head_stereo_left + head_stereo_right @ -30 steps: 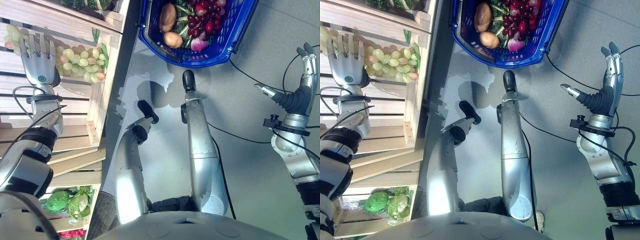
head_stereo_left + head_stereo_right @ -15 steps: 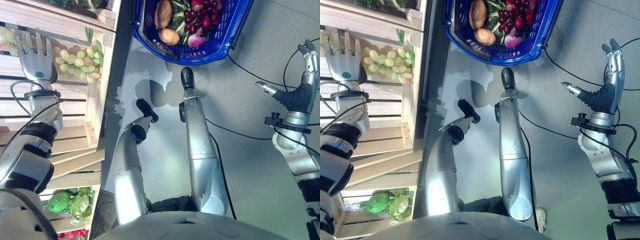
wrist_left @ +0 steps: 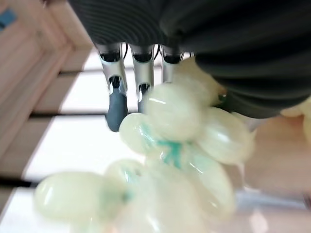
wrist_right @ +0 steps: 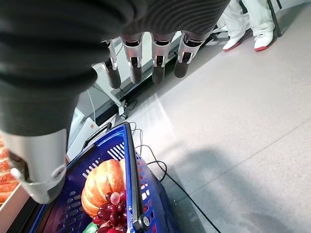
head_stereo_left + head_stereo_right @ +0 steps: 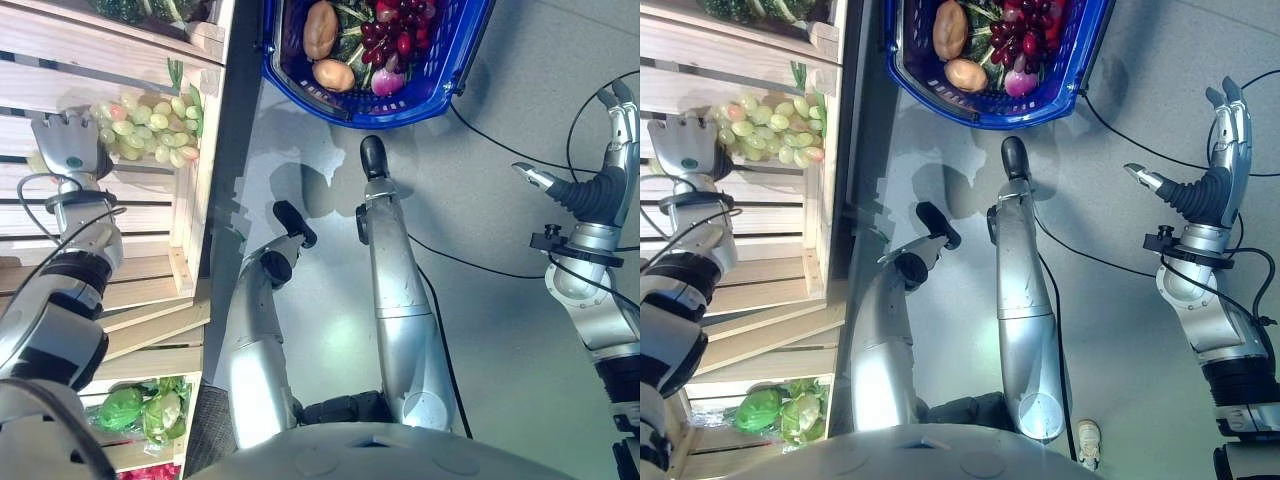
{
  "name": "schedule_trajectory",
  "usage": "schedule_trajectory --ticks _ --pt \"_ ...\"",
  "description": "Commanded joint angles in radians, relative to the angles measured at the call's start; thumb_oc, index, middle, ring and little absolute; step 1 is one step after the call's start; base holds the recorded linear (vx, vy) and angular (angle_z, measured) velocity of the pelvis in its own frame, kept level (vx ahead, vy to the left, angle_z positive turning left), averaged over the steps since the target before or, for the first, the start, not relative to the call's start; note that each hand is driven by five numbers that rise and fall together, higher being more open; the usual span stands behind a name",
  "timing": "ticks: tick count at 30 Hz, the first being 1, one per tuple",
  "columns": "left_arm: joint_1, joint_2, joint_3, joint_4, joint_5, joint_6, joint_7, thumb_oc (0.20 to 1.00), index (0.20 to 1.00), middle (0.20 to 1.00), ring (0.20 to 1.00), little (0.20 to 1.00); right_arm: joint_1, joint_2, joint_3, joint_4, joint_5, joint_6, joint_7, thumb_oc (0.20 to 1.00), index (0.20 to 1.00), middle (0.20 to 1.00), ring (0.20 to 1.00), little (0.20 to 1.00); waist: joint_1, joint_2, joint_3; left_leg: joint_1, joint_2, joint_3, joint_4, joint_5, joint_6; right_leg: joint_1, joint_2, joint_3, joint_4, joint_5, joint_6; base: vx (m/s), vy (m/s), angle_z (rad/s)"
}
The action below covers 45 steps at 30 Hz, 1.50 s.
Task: Pick up fruits and vegetables into the basket
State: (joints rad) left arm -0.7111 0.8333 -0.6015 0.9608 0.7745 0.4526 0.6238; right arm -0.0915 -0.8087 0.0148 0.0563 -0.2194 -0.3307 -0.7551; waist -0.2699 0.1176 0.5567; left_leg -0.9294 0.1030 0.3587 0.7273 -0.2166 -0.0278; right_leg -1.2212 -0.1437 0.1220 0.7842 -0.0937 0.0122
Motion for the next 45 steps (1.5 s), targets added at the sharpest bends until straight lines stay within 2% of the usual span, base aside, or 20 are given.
schedule_trajectory --ticks 1,7,14,18,20,22,23,26,33,34,37,42,45 --pt "0.091 0.019 0.055 0.095 -0.025 0.032 0.02 0.2 0.2 0.2 0.2 0.2 0.04 -0.065 -0.013 -0.041 -0.021 -0.051 -0.034 1.0 1.0 1.0 1.0 1.0 -0.058 0.067 -0.037 -0.048 -0.027 -0.025 0.021 -0.038 0.01 0.04 0.004 0.008 -0.075 -0.044 0.072 -0.03 0.02 0.01" --pt "0.105 0.027 0.068 0.074 -0.006 0.036 0.036 0.2 0.2 0.2 0.2 0.2 0.043 -0.065 -0.01 -0.05 -0.015 -0.063 -0.003 1.0 1.0 1.0 1.0 1.0 -0.048 0.065 -0.037 -0.028 -0.032 -0.032 0.009 -0.034 0.01 0.067 -0.002 -0.004 -0.086 -0.044 0.072 -0.03 -0.005 0.01" --pt "0.139 0.068 0.102 -0.037 0.125 0.03 0.114 0.2 0.2 0.2 0.2 0.2 0.041 -0.079 0.045 -0.063 -0.026 -0.073 0.157 1.0 1.0 1.0 1.0 1.0 -0.022 0.049 -0.037 0.048 -0.037 -0.05 -0.018 -0.026 0.011 0.169 -0.022 -0.04 -0.122 -0.039 0.079 -0.04 -0.053 0.05" --pt "0.15 0.112 0.125 -0.134 0.198 0.021 0.117 0.2 0.2 0.2 0.2 0.2 0.021 -0.095 0.094 -0.082 -0.026 -0.054 0.247 1.0 1.0 1.0 1.0 1.0 -0.005 0.038 -0.037 0.11 -0.042 -0.063 -0.039 -0.02 0.015 0.247 -0.028 -0.067 -0.146 -0.038 0.081 -0.04 -0.088 0.08" --pt "0.145 0.151 0.136 -0.192 0.262 0.003 0.114 0.2 0.2 0.2 0.2 0.2 -0.006 -0.106 0.145 -0.092 -0.066 -0.032 0.286 1.0 1.0 1.0 1.0 1.0 0.011 0.029 -0.037 0.162 -0.045 -0.073 -0.058 -0.015 0.018 0.312 -0.032 -0.089 -0.166 -0.036 0.082 -0.04 -0.138 0.06" --pt "0.144 0.172 0.139 -0.217 0.286 -0.005 0.108 0.2 0.2 0.2 0.2 0.2 -0.021 -0.112 0.169 -0.093 -0.039 -0.016 0.311 1.0 1.0 1.0 1.0 1.0 0.017 0.023 -0.037 0.188 -0.047 -0.078 -0.07 -0.011 0.019 0.343 -0.033 -0.099 -0.174 -0.036 0.083 -0.02 -0.116 0.05" --pt "0.133 0.193 0.138 -0.233 0.306 -0.024 0.11 0.2 0.2 0.2 0.2 0.2 -0.037 -0.112 0.194 -0.087 0.0 0.03 0.349 1.0 1.0 1.0 1.0 1.0 0.024 0.018 -0.037 0.212 -0.048 -0.084 -0.078 -0.008 0.016 0.375 -0.034 -0.107 -0.18 -0.036 0.084 -0.03 -0.151 0.06" --pt "0.121 0.235 0.135 -0.271 0.345 -0.046 0.122 0.2 0.2 0.2 0.2 0.2 -0.078 -0.101 0.251 -0.053 0.015 0.104 0.397 1.0 1.0 1.0 1.0 1.0 0.039 0.006 -0.037 0.27 -0.048 -0.095 -0.107 0.002 0.017 0.447 -0.032 -0.126 -0.2 -0.035 0.084 -0.02 -0.149 0.08" --pt "0.09 0.319 0.128 -0.39 0.385 -0.069 0.118 0.2 0.2 0.2 0.2 0.2 -0.131 -0.066 0.318 0.001 0.097 0.141 0.423 1.0 1.0 1.0 1.0 1.0 0.063 -0.001 -0.037 0.388 -0.055 -0.117 -0.169 0.021 0.018 0.573 -0.032 -0.15 -0.226 -0.044 0.081 -0.02 -0.127 0.04" --pt "0.083 0.345 0.138 -0.432 0.381 -0.074 0.111 0.2 0.2 0.2 0.2 0.2 -0.146 -0.052 0.324 0.009 0.102 0.182 0.457 1.0 1.0 1.0 1.0 1.0 0.068 -0.004 -0.037 0.406 -0.057 -0.11 -0.197 0.055 0.024 0.593 -0.034 -0.161 -0.248 -0.018 0.073 -0.09 -0.132 0.04" --pt "0.078 0.377 0.149 -0.505 0.361 -0.087 0.101 0.2 0.2 0.2 0.2 0.2 -0.162 -0.039 0.339 0.031 0.134 0.233 0.479 1.0 1.0 1.0 1.0 1.0 0.08 -0.002 -0.037 0.466 -0.063 -0.12 -0.234 0.067 0.021 0.656 -0.036 -0.176 -0.269 -0.021 0.072 -0.03 -0.113 0.08" --pt "0.057 0.392 0.169 -0.619 0.236 -0.168 0.095 0.2 0.2 0.2 0.2 0.2 -0.186 -0.01 0.348 0.034 0.192 0.24 0.516 1.0 1.0 1.0 1.0 1.0 0.095 -0.001 -0.037 0.549 -0.072 -0.14 -0.279 0.081 0.015 0.75 -0.04 -0.195 -0.298 -0.028 0.067 0.01 -0.091 0.03" --pt "0.053 0.386 0.194 -0.713 0.212 -0.192 0.086 0.2 0.2 0.2 0.2 0.2 -0.201 0.01 0.347 0.024 0.202 0.266 0.534 1.0 1.0 1.0 1.0 1.0 0.109 -0.001 -0.048 0.582 -0.079 -0.157 -0.295 0.085 0.01 0.793 -0.044 -0.204 -0.312 -0.034 0.065 0.02 -0.069 0.14"
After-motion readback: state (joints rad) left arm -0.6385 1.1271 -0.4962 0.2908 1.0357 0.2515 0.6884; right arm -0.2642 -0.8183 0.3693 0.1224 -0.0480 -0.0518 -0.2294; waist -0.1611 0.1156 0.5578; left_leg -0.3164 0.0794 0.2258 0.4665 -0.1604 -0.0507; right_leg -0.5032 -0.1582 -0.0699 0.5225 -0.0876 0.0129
